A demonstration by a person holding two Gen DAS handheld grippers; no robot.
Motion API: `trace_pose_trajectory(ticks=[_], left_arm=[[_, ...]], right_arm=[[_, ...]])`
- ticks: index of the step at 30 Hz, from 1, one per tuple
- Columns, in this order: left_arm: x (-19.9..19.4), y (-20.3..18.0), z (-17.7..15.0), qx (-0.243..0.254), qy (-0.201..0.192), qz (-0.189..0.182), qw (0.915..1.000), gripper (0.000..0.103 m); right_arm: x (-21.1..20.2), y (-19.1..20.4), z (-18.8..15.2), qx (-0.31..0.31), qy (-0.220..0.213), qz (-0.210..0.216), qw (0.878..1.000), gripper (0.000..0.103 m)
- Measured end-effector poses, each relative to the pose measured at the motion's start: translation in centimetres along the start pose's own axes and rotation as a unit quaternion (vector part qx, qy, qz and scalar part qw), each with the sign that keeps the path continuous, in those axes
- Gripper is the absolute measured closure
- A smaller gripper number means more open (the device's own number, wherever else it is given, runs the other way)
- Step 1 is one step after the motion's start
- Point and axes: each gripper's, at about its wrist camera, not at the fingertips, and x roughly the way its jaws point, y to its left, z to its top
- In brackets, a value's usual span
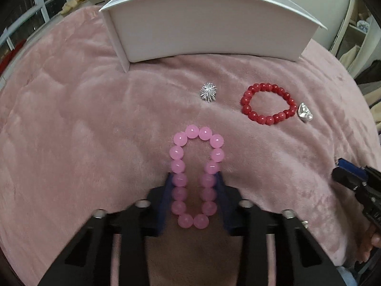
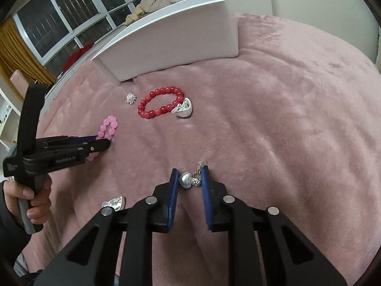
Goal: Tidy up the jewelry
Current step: 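Grasp the pink bead bracelet with left tool while right tool grasps the pearl pendant, then carry pink bracelet and pearl pendant into the white box and release both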
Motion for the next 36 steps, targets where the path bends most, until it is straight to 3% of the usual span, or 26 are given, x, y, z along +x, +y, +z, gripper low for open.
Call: trace_pose_trajectory(ticks=[4,7,20,36], left_arm=[[-0.8,0.5,-0.6,-0.007,0.001,-0.009,0.9999,0.075],[-1.6,0.6,-1.2,-0.007,-0.002,-0.014,0.9999,0.086],[-6.8,-0.1,-2.0,0.001,-0.036,-0.015,0.9992,0.086],[-12.2,-1.4,-0.7,0.004,-0.067,-0.022,0.9975,0.086]], right_arm=[[-0.8,0.6,0.0,0.006,-0.005,0.008,1.0,0.083],[-1.8,1.2,-0.1,0.0,-0.009,0.007,1.0,0.083],[-6.8,3.0,0.5,-0.014,-0.048,0.0,0.999,0.083],[-12.7,3.9,2.0,-0.03,-0.083,-0.017,0.996,0.083]])
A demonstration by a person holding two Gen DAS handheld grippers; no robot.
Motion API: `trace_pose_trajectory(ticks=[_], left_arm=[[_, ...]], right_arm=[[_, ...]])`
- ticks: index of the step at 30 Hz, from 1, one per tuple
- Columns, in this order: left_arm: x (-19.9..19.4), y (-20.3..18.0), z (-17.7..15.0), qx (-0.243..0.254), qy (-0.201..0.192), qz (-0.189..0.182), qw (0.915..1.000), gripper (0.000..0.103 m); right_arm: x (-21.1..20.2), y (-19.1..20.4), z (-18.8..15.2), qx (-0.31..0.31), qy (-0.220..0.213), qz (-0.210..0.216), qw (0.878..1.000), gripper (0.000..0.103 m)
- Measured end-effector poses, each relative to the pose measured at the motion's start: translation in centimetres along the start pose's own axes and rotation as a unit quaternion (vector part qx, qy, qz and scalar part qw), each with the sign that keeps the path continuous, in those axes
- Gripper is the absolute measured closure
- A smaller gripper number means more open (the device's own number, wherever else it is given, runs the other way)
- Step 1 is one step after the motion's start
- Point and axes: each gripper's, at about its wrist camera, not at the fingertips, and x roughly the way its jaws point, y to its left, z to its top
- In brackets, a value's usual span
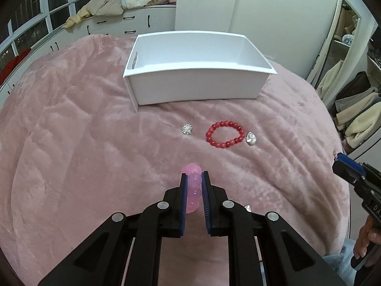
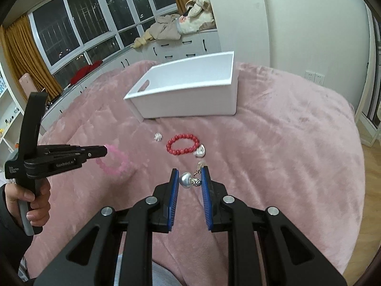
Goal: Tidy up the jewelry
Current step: 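Carry pink bracelet and pearl pendant into the white box and release both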
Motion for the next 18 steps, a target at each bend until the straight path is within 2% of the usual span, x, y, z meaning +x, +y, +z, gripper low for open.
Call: trace_pose_trajectory(ticks=[7,12,18], left_arm=[[-1.7,-1.0,2.1,0.011,-0.016,-0.01,0.9998,0.086],[-2.6,-1.7,4.5,0.027,-0.032,-0.005,0.9991,0.086],[-2.6,-1.2,7.9,0.021,-0.043,0.008,0.9988,0.086]], right_arm=[[-1.3,-0.2,2.6,-0.016,-0.014,-0.006,1.0,0.083],[-0.8,-0.3,5.4,-0.028,-0.021,-0.003,0.999,0.083],[1.1,-0.1,8.7,-0.049,-0.029,0.0,0.998,0.083]])
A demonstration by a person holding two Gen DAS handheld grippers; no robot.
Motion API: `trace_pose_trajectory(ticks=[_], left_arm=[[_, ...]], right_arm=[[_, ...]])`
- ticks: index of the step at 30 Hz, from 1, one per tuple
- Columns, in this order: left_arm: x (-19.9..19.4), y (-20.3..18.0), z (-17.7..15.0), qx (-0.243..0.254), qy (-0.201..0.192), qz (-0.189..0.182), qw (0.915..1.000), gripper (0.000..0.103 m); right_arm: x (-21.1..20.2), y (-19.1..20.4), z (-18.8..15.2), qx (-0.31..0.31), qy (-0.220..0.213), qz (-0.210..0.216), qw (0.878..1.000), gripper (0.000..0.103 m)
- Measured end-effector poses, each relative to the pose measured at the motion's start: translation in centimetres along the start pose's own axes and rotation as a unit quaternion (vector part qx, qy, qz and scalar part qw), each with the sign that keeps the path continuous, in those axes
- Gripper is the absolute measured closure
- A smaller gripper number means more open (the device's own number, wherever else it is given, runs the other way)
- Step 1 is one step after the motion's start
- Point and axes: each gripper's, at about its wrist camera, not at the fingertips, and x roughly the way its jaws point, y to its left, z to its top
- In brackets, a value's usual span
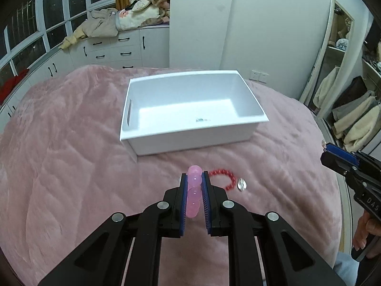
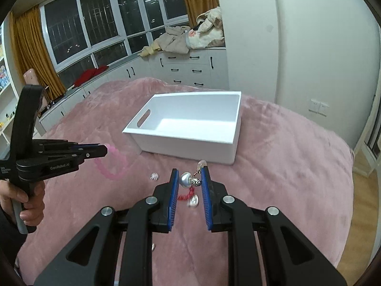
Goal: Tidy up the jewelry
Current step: 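Carry pink bracelet and pearl pendant into the white box and release both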
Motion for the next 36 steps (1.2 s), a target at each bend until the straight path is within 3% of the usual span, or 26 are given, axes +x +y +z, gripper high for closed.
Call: trace_pose_trajectory(ticks=[20,36], left_arm=[[6.1,2.0,7.8,-0.015,-0.014,0.031,0.9993,0.086],[11.1,3.4,12.4,-0.022,-0.004,0.058,0.9981,0.086]], right_arm=[[10.1,-2.6,5.9,0.022,-0.01,0.014,1.0,0.083],[18.5,-2.8,7.6,-0.006,0.025,0.012,1.0,0.083]])
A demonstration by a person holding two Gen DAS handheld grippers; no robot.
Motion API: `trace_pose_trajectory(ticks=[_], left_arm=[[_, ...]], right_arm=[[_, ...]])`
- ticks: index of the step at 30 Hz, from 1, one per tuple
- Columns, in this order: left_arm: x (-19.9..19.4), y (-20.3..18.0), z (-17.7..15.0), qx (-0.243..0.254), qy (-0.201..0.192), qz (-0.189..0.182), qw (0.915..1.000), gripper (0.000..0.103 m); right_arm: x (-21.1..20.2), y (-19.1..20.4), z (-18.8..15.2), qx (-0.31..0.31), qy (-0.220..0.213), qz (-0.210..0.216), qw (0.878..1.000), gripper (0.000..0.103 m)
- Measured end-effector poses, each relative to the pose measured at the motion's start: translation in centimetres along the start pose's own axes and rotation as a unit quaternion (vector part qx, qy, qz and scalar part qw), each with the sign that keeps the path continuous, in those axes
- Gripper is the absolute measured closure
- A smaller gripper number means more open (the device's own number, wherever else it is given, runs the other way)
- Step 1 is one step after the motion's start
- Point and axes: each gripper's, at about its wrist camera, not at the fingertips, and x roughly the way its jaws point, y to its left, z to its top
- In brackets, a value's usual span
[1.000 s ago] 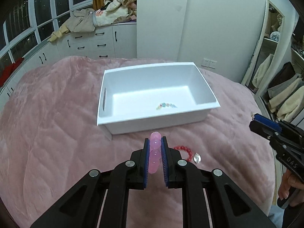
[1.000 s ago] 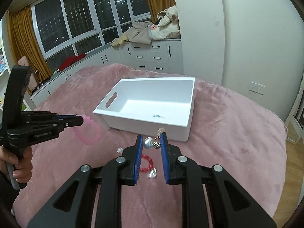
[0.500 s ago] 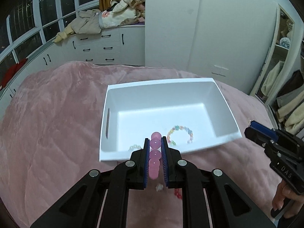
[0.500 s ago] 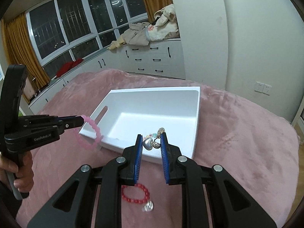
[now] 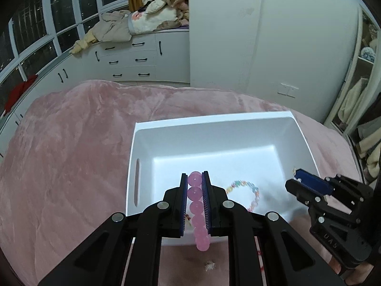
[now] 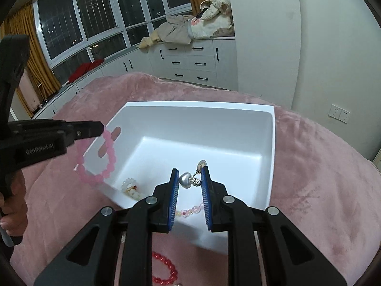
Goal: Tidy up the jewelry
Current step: 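Carry pink bracelet and pearl pendant into the white box and release both, then grasp the silver starburst charm with left tool while right tool grasps the silver heart charm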
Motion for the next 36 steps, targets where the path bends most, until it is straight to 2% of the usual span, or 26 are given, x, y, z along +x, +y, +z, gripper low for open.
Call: trace_pose_trajectory(ticks=[6,10,14,16,17,18,19,21,23,24,25,26,27,29,31,36], left_arm=[[2.8,0.1,-0.3,0.002,0.031,0.019,0.9993,0.086],[3.7,0.4,-0.9,-0.002,0.041,0.026,0.9988,0.086],[4.0,0.6,-1.5,-0.011,0.054,0.017,0.9983,0.086],[3.8,0.6,-1.8,-0.013,0.056,0.016,0.9982,0.085],[3.6,0.7,-1.9,-0.014,0.053,0.017,0.9984,0.083],[3.1,0.7,-1.8,-0.015,0.047,0.021,0.9986,0.078],[2.7,0.7,-1.7,-0.016,0.042,0.022,0.9987,0.076],[1.9,1.0,-1.5,-0.021,0.034,0.016,0.9991,0.072],[0.9,1.1,-1.3,-0.025,0.024,0.011,0.9993,0.061],[0.2,1.2,-1.3,-0.028,0.016,0.009,0.9994,0.047],[-0.4,1.2,-1.2,-0.03,0.009,0.006,0.9995,0.03],[-1.0,1.3,-1.3,-0.032,0.001,0.002,0.9995,0.023],[-1.9,1.3,-1.4,-0.033,-0.015,-0.001,0.9993,0.013],[-3.2,1.2,-1.7,-0.03,-0.036,0.002,0.9989,0.011],[-4.2,1.1,-2.1,-0.028,-0.037,-0.013,0.9988,0.011],[-6.7,0.8,-3.8,-0.017,-0.038,-0.023,0.9989,0.01]], right_arm=[[2.3,-0.6,-0.1,0.01,0.02,0.003,1.0,0.084],[2.4,-0.5,-0.4,0.001,0.028,-0.002,1.0,0.084],[2.4,-0.7,-0.2,0.004,0.036,-0.005,0.999,0.082],[2.4,-0.5,-0.1,0.002,0.042,-0.015,0.999,0.073],[2.1,-0.4,-0.1,0.001,0.038,-0.017,0.999,0.06],[1.7,-0.3,0.1,0.001,0.032,-0.016,0.999,0.052],[1.3,-0.3,0.2,0.001,0.025,-0.016,1.0,0.048],[0.1,-0.2,0.4,0.001,0.012,-0.027,1.0,0.033],[-1.4,-0.6,0.6,0.009,-0.01,-0.029,0.999,0.024],[-2.4,-0.7,0.6,0.011,-0.022,-0.031,0.999,0.013],[-3.1,-0.8,0.6,0.011,-0.03,-0.039,0.999,0.008],[-4.1,-0.8,0.5,0.006,-0.039,-0.045,0.998,0.004],[-4.8,-0.9,0.4,0.003,-0.042,-0.05,0.998,0.005],[-6.0,-1.1,0.2,0.008,-0.045,-0.055,0.997,0.005],[-7.6,-1.4,-0.1,0.018,-0.051,-0.053,0.997,0.005],[-10.6,-1.3,-1.5,0.03,-0.061,-0.061,0.996,0.005]])
